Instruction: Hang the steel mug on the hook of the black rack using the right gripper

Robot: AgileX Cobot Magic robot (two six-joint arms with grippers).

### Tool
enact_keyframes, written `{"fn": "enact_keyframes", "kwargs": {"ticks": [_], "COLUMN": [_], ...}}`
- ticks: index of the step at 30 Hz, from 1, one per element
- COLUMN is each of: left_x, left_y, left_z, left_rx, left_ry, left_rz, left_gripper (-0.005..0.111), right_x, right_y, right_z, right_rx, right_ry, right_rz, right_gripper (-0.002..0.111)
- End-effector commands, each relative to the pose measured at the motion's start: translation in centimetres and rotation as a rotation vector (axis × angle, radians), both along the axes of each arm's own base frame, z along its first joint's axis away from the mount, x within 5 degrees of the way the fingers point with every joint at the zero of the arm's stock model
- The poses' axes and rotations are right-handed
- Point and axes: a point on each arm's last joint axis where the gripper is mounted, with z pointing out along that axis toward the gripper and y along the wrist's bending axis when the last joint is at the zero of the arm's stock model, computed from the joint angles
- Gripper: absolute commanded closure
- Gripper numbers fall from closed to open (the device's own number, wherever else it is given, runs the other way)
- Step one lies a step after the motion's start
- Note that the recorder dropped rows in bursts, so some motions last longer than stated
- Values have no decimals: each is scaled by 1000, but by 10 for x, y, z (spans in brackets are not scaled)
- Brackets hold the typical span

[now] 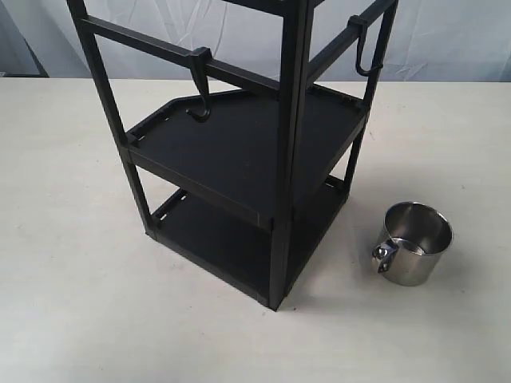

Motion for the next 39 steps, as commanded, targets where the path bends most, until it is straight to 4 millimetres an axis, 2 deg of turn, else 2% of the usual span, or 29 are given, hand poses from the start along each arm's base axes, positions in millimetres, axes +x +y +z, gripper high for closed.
{"fn": "enact_keyframes", "kwargs": {"ticks": [1,2,3,5,7,10,12,18,20,21,22,24,25,29,32,35,39], "left_x": [0,0,0,0,0,0,0,0,0,0,0,0,0,0,0,0,0], "left_y": [0,0,0,0,0,0,0,0,0,0,0,0,0,0,0,0,0], "left_z": [1,1,1,1,1,1,1,1,1,1,1,1,1,1,1,1,1], "left_rx": [-1,-1,-1,-1,-1,-1,-1,-1,-1,-1,-1,-1,-1,-1,-1,-1,-1], "left_ry": [-10,-10,-10,-10,-10,-10,-10,-10,-10,-10,-10,-10,-10,-10,-10,-10,-10], "left_rz": [-4,-4,-4,-4,-4,-4,-4,-4,-4,-4,-4,-4,-4,-4,-4,-4,-4], "left_gripper": [105,105,105,105,105,105,105,105,105,105,105,105,105,105,105,105,105], "right_x": [-8,-11,-14,-15,-13,-10,-11,-15,-18,-19,-19,-10,-3,35,74,113,156], "right_y": [-15,-18,-20,-21,-19,-16,-16,-14,-11,-5,0,5,3,-7,-11,-4,21], "right_z": [20,25,30,34,32,28,29,46,56,66,74,85,88,95,96,88,72], "right_rx": [16,27,113,441,625,734,748,950,839,672,469,185,109,-28,-124,-166,-157], "right_ry": [-238,-296,-350,-406,-374,-340,-349,-407,-415,-401,-347,-163,-38,380,637,884,1136], "right_rz": [-167,-203,-198,-105,-27,25,28,137,154,162,152,92,48,-72,-82,-1,200], "right_gripper": [109,109,109,109,109,109,109,109,109,109,109,109,109,109,109,109,109]}}
